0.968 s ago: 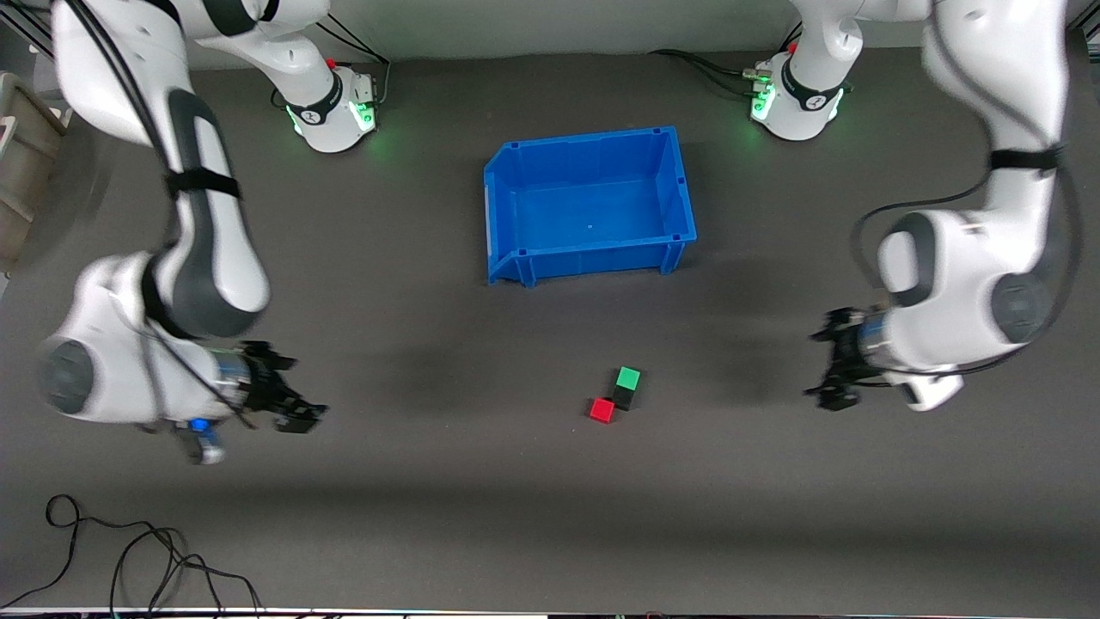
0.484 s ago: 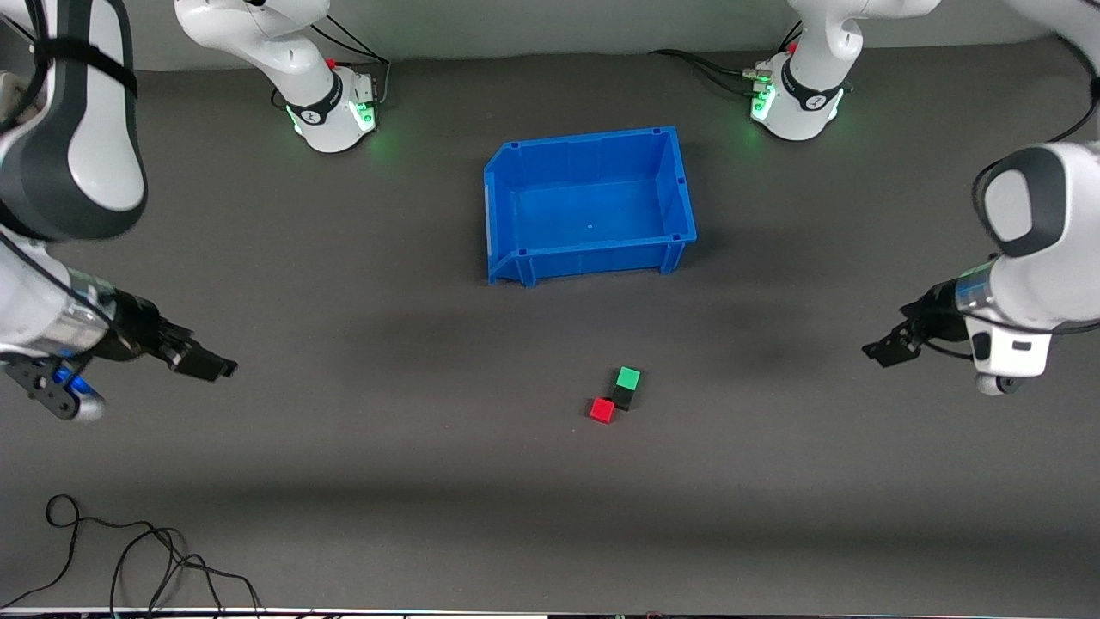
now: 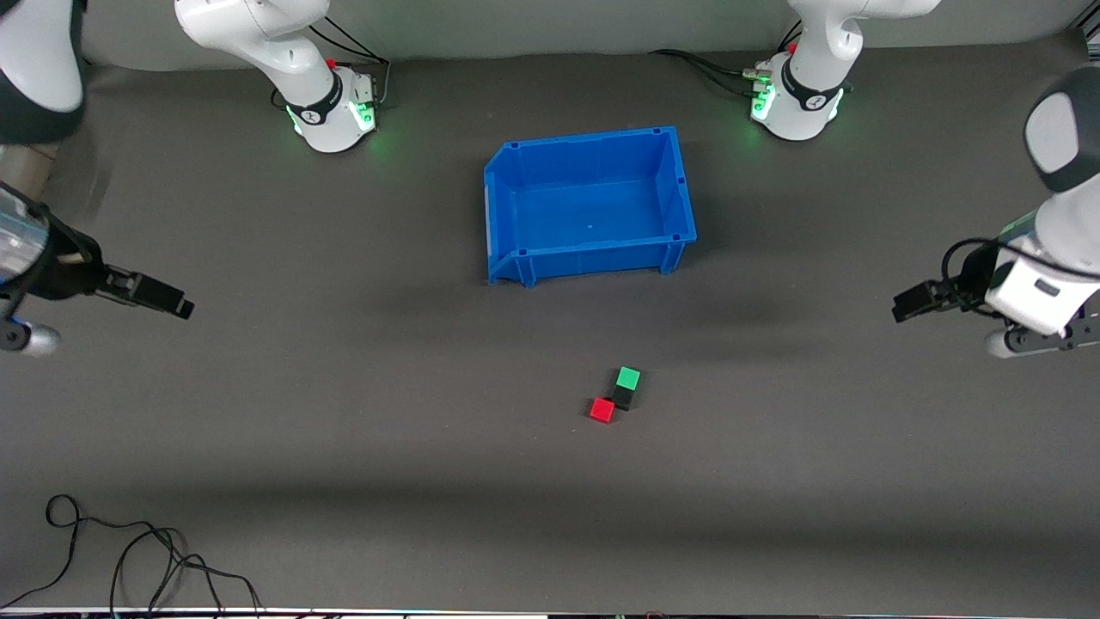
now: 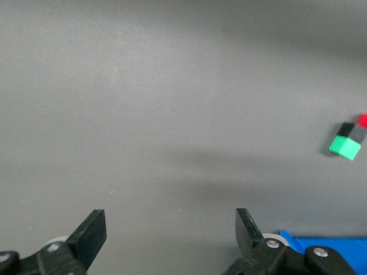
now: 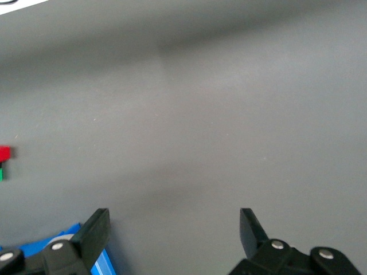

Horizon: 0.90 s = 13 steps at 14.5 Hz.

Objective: Attach green and red cubes to black cube

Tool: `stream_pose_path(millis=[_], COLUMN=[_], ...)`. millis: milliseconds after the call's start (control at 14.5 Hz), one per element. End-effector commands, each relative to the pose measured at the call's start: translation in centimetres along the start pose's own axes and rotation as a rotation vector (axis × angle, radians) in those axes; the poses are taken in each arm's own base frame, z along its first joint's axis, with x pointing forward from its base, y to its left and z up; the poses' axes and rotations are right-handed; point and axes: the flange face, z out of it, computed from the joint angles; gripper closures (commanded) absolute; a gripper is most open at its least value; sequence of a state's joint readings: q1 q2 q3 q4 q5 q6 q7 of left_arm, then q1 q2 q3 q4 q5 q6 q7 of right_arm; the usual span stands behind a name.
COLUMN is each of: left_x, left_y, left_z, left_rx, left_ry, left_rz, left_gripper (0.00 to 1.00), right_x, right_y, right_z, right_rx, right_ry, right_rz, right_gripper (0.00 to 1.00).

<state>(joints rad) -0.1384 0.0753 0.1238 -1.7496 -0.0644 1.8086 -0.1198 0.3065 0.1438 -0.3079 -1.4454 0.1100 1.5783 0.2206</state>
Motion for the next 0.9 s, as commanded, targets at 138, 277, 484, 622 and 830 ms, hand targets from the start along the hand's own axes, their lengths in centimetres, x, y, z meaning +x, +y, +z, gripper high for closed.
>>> stream_pose_path(millis=[138, 277, 484, 622, 830], left_x=[-2.0, -2.3, -2.2, -2.3, -2.4], left_y=[0.2, 0.7, 1.7, 1.9, 1.7], left_z=[-4.9, -5.7, -6.7, -6.9, -6.8], left_rx=[0.006, 0.004, 0.002, 0.002, 0.004], left_ry=[0.042, 0.056, 0.075, 0.078, 0.068], left_rz=[0.096, 0.129, 0.147, 0.15, 0.148], left_gripper=[0.0, 0.0, 0.0, 0.0, 0.0], right_x=[-2.4, -3.2, -4.4, -5.0, -4.9], right_y=[0.3, 0.3, 1.3, 1.8, 2.1], right_z=[-2.0, -2.6, -4.2, -4.5, -4.4], right_rx=[-0.091, -0.083, -0.067, -0.065, -0.055], right_ry=[0.011, 0.01, 0.031, 0.032, 0.027], right_rz=[-0.145, -0.151, -0.166, -0.171, -0.175], right_gripper=[0.0, 0.0, 0.0, 0.0, 0.0])
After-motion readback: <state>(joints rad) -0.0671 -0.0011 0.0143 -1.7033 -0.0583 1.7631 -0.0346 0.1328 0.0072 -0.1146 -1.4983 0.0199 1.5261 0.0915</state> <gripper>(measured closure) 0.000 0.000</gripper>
